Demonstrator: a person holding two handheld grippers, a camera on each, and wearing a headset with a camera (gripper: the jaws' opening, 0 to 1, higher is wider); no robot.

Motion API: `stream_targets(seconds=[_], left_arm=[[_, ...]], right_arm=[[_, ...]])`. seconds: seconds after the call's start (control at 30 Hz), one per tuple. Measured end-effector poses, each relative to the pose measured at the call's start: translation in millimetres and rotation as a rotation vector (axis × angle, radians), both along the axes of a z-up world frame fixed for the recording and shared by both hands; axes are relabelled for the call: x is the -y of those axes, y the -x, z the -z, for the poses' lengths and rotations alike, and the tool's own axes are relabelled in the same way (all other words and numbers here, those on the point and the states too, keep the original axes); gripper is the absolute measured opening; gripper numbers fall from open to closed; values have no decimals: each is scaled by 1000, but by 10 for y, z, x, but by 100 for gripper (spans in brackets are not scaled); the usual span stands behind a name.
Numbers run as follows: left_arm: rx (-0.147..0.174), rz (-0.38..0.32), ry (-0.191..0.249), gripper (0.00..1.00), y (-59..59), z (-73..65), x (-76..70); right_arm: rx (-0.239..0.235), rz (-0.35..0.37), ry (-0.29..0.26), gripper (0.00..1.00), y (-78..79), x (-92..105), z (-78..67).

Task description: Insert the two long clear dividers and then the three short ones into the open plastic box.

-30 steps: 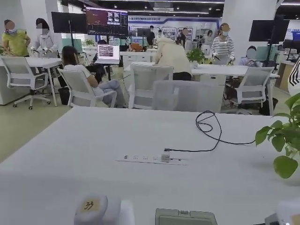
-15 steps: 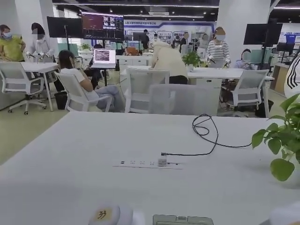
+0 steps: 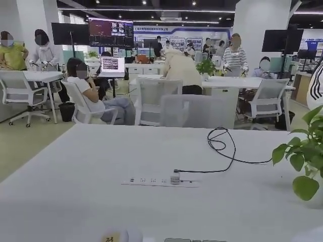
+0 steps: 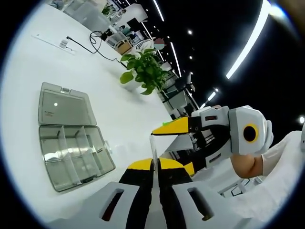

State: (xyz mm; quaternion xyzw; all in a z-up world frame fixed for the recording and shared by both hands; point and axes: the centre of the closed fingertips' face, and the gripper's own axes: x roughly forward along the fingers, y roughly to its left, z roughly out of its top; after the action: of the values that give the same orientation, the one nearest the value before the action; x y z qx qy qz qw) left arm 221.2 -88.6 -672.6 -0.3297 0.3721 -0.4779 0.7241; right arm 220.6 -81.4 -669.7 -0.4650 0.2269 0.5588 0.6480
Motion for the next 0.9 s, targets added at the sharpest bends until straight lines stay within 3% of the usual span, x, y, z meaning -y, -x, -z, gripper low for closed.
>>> stream_targets(seconds=[0.5,0.73,0.87,0.9], left_arm=[[-26,-46,12,0,-31,-21,6],[-20,-73,29,0,-64,-49,-24],[51,-48,3,0,-56,-65,-56],[97,-23,4,0,-41,-97,-58]], right_arm=[[34,-9,25,33,-25,2,-17],[42,6,14,37,-65,1,-68],[-5,25,-50,38,-80,-6,-194],[-39,37,-79,38,-83,-2,-236]])
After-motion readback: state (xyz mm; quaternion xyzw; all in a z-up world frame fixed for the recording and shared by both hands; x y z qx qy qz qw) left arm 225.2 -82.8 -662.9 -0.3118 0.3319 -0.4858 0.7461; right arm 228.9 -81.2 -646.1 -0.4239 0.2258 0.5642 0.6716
